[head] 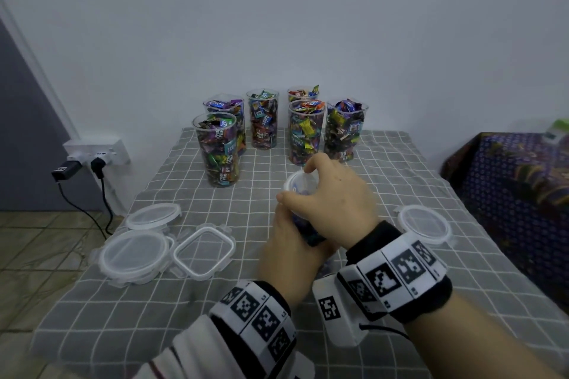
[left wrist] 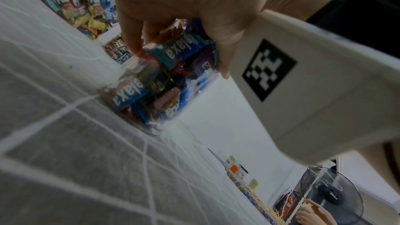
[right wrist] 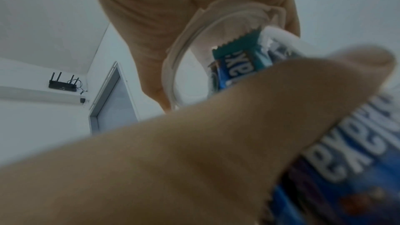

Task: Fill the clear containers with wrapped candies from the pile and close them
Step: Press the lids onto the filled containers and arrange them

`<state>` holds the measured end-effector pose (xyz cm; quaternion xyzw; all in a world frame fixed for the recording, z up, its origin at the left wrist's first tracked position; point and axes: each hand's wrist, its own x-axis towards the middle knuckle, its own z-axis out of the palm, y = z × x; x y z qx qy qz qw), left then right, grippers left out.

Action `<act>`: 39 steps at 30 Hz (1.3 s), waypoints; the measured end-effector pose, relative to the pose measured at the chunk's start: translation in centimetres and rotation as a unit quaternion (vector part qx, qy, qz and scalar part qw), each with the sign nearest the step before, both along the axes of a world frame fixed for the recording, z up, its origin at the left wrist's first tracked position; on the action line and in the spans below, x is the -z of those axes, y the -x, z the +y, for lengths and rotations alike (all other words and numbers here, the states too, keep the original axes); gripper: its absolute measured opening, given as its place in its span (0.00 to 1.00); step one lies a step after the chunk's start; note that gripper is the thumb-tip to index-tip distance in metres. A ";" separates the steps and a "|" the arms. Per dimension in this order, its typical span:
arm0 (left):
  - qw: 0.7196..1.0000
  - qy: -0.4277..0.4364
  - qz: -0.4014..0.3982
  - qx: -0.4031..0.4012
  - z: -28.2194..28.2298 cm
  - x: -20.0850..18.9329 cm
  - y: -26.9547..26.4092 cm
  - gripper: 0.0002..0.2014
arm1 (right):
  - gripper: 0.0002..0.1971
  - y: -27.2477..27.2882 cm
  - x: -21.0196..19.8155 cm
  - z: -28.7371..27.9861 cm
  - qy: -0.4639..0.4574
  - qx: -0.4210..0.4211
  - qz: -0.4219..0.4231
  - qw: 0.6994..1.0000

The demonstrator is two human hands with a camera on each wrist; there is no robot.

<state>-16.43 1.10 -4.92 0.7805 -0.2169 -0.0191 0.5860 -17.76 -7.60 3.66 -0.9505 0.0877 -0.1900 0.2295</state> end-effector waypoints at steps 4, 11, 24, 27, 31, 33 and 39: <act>1.000 -0.006 -0.004 -0.002 0.0 0.1 0.0 0.32 | 0.21 -0.1 0.1 0.1 0.007 0.004 -0.017 1.000; 1.000 -0.021 -0.010 -0.011 0.0 0.0 0.1 0.36 | 0.21 0.0 -0.2 0.1 0.025 0.007 -0.004 1.000; 0.997 -0.049 -0.032 -0.039 0.3 -0.2 0.5 0.33 | 0.20 -0.3 0.1 -0.4 0.007 -0.033 -0.034 0.999; 0.998 -0.045 -0.025 -0.033 0.4 -0.1 0.6 0.36 | 0.24 0.4 1.3 -1.0 -0.041 -0.045 -0.084 0.995; 1.000 -0.029 -0.005 0.009 0.8 -0.2 -0.1 0.37 | 0.35 1.8 2.4 -1.7 -0.093 -0.049 -0.092 0.990; 0.997 -0.030 0.029 0.063 1.5 -0.8 -0.8 0.36 | 0.35 1.8 2.5 -2.1 -0.107 -0.038 -0.090 0.989; 0.998 -0.052 0.036 0.008 4.4 -2.9 -5.3 0.43 | 0.41 -0.4 3.0 -3.6 -0.087 -0.053 -0.115 0.988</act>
